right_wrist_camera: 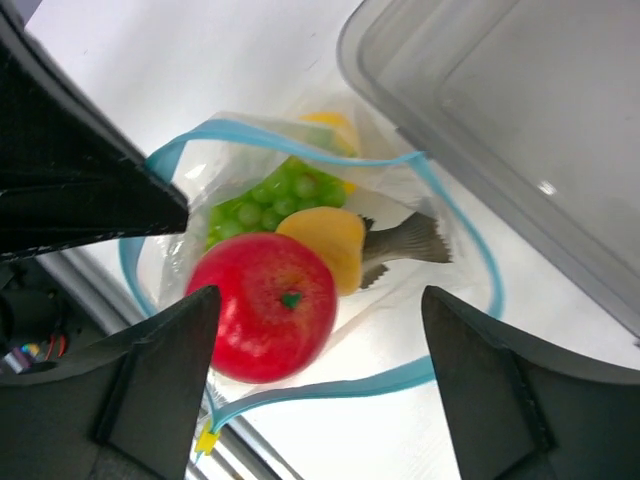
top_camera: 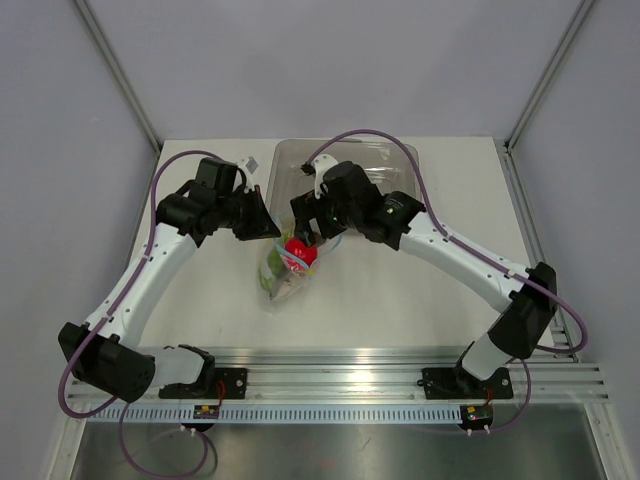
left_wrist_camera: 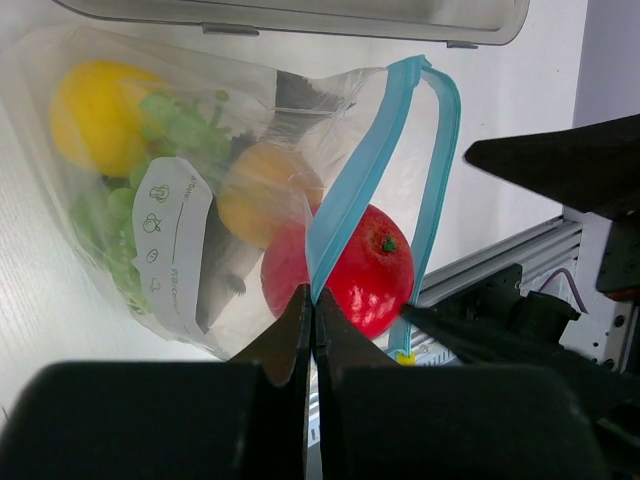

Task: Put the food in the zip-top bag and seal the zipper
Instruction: Place the fake fruit in the zipper food storage bag, then adjust the zipper food storage bag at the center of the board.

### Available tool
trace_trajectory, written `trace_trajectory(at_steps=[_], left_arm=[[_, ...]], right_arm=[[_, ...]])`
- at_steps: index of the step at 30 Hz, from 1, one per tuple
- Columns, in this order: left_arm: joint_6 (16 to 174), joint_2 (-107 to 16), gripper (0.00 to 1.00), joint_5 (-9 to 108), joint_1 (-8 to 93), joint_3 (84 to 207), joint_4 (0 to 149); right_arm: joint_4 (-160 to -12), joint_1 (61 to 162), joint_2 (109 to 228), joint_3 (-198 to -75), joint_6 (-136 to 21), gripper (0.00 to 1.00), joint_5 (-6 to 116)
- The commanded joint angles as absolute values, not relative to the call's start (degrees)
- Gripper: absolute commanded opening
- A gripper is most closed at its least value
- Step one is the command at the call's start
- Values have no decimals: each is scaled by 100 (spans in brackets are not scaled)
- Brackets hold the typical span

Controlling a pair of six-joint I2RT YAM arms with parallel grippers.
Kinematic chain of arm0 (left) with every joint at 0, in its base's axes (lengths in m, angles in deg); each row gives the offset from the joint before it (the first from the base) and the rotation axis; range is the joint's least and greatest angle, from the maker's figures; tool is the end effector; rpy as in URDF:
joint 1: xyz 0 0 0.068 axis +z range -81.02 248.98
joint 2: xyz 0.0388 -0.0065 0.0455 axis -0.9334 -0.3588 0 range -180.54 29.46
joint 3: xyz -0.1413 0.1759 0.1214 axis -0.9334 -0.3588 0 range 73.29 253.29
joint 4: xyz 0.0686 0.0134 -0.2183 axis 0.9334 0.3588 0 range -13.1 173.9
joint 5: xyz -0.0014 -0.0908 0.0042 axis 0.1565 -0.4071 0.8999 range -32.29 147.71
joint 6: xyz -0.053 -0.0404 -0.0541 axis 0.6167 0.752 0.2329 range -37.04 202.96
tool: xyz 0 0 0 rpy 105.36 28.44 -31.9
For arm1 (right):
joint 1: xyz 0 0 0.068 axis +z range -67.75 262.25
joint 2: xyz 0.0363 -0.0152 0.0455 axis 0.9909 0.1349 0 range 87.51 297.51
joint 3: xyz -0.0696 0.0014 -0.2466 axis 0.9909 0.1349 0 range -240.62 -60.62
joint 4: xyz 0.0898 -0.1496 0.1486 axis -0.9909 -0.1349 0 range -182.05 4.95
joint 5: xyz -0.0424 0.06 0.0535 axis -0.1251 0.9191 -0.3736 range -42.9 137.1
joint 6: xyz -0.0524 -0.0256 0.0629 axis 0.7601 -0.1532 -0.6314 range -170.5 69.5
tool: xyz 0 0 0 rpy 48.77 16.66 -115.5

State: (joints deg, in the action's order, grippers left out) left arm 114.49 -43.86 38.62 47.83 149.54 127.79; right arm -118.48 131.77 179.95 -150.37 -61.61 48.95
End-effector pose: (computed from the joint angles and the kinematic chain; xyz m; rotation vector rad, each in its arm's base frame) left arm 0.2275 -0.1145 0.3125 -0.0656 2.5130 -0.8058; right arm 0.2345 0.2786 0.3220 -0.7651 2.1395 0.6145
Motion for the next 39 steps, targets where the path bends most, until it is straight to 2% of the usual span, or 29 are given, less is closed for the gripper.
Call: trace_trajectory(at_steps=[1,2,4,7,11,13,14,16,17,20,25,30,39], left_arm=[[11434,-4199,0,3750,4779,15064,12541],[11416,-4182,0,3759,4779,15072,12541],[11408,-4182,0,3768,4779,15072,12541],[11399,-4182,0,3776,4779,15072,12541],[11390,-4182,0,3759,4779,15081,12533],[11381,-4191,0,3750,4780,15107,12541],[11381,-4208,0,3741,4779,15125,12567],[11355,-4182,0,3785,4788,15151,12594],[11337,-4156,0,3820,4780,15151,12611],[11320,-4112,0,4057,4780,15213,12769],[11206,-4006,0,4487,4779,15713,13208],[11109,-3962,0,5050,4779,16109,13614],[11100,-3945,0,4462,4709,15661,13262]], right_arm=[[-11722,13069,17540,-14992,-6306,86,3876],[-11713,12998,17514,-14939,-6402,78,3849],[-11704,12796,17452,-14755,-6719,74,4058],[-11757,12471,17522,-14474,-7132,73,4323],[-11425,12364,17715,-13946,-7414,77,4936],[-11309,12364,17917,-13840,-7475,70,5394],[-11300,12365,17987,-13840,-7493,62,5482],[-11291,12373,18085,-13901,-7511,10,5676],[-11265,12391,18059,-13928,-7485,0,5677],[-11343,12549,17752,-14138,-7257,0,5299],[-11800,12716,17584,-14938,-6896,0,5351],[-11792,12927,17487,-15053,-6913,0,5246],[-11783,13059,17812,-15017,-6905,0,5194]])
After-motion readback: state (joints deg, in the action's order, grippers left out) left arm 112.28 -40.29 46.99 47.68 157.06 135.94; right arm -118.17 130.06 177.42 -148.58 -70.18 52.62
